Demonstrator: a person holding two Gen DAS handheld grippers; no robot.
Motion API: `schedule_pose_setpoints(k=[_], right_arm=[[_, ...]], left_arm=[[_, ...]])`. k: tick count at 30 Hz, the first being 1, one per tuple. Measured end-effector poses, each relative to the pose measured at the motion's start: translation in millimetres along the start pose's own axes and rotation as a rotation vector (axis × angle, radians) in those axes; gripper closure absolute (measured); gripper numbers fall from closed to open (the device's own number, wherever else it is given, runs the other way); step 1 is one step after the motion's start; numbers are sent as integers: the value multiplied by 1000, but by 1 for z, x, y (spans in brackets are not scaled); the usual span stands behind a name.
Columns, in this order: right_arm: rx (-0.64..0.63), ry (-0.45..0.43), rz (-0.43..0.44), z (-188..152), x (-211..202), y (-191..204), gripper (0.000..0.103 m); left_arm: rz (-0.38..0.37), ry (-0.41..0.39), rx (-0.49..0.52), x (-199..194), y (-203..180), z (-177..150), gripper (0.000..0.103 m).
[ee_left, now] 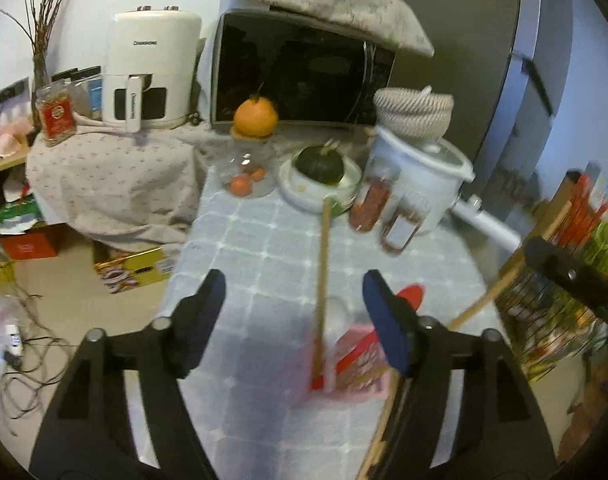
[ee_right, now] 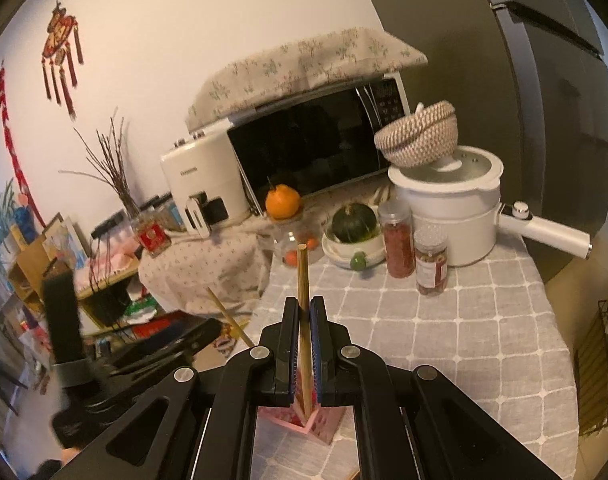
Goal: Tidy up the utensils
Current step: 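Lower right tool's chopstick into the pink basket and open it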
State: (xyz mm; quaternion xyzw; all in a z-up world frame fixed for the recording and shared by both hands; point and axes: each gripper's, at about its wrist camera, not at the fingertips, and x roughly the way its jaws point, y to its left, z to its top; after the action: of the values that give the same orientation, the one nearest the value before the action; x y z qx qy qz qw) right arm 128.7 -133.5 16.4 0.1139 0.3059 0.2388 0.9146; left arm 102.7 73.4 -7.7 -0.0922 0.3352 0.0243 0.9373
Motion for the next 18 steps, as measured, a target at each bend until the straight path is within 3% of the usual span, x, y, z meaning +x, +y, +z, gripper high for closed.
schedule_pose_setpoints(k=[9, 11, 15, 18], right_arm=[[11, 55, -13, -10, 24, -4, 97], [18, 49, -8, -10, 24, -5, 92], [48, 22, 1, -8, 15, -10, 43], [42, -14, 11, -3, 1, -11, 33]], left_arm=[[-6, 76, 17, 2, 5, -11, 23], [-8, 85, 19, 2, 4, -12, 22], [-37, 116, -6, 3, 5, -14, 20], [-58, 136, -15, 4, 4, -16, 18]])
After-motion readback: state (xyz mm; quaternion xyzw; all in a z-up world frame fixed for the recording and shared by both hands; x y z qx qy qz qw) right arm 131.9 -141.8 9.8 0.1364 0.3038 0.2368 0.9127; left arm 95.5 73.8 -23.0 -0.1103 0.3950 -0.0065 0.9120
